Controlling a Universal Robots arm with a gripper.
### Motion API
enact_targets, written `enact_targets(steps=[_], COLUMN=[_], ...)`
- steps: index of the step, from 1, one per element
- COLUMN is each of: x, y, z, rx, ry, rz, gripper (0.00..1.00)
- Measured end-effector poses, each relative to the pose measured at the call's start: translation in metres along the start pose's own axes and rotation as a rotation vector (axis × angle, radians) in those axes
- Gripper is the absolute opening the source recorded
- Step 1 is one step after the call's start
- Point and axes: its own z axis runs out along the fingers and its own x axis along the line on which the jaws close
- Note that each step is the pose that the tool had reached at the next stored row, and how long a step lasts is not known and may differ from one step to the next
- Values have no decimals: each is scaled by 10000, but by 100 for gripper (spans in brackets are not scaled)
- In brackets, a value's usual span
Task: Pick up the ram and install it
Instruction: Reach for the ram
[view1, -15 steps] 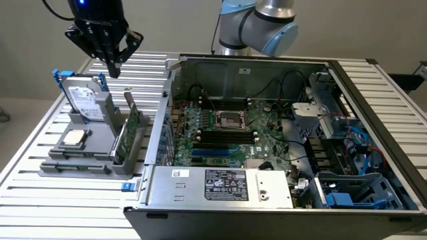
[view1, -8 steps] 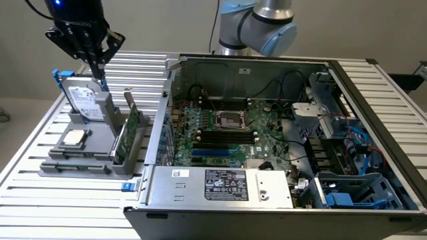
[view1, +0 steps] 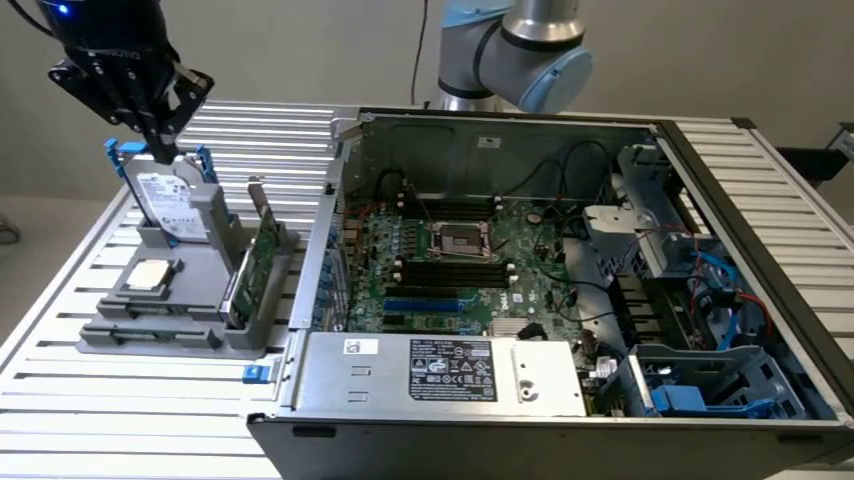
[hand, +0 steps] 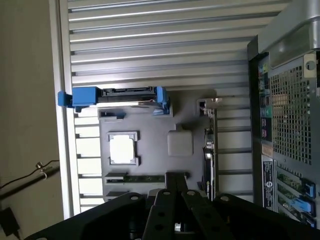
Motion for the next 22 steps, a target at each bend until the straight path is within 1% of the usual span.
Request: enact_targets(steps=[2, 6, 10, 14, 22], x=[17, 45, 83, 120, 237], y=[-43, -149, -245, -287, -317], z=[3, 14, 45, 87, 202], rx=[-2, 0, -1, 3, 15], ry=[-17, -26, -39, -41, -34], rz=[-11, -26, -34, -95, -266], gripper=[11, 11, 11, 11, 11])
